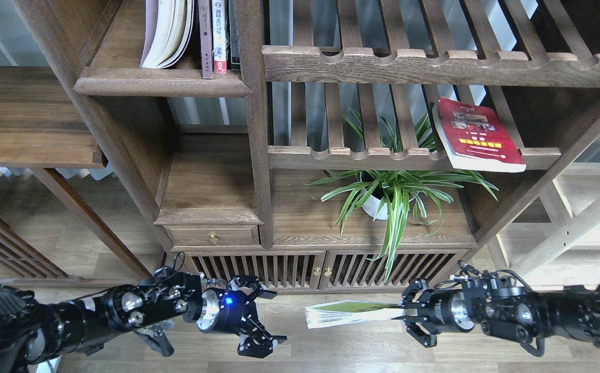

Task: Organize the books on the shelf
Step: 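Bring the left gripper to the book and grasp its edge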

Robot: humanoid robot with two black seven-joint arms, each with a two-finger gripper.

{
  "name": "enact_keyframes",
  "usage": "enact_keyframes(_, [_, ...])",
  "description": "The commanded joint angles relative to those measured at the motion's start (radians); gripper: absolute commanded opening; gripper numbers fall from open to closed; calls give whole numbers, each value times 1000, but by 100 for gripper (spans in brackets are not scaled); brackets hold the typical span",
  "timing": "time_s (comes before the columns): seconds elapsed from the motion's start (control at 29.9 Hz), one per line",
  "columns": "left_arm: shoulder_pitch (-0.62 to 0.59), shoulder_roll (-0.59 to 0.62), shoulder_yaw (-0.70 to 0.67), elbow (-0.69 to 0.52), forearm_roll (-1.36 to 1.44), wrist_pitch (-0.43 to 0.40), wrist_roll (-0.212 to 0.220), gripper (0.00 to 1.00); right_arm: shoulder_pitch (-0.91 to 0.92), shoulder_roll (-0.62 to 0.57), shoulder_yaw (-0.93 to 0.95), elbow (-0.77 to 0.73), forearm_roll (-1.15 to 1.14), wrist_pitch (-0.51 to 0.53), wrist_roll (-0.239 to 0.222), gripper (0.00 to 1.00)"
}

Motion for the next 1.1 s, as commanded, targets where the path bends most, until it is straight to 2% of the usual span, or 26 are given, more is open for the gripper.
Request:
enact_keyframes(0.0, [-12, -6, 13, 9, 37, 11, 2, 98, 32, 38, -35, 4, 19, -4, 0, 5])
enact_keyframes(0.47, [-16, -6, 34, 141, 60, 29, 0, 98, 150, 149, -57, 82, 108, -4, 0, 5])
enact_keyframes(1.07, [-8, -6, 36, 144, 58, 89, -1, 97, 271, 248, -101, 133, 192, -4, 0, 5])
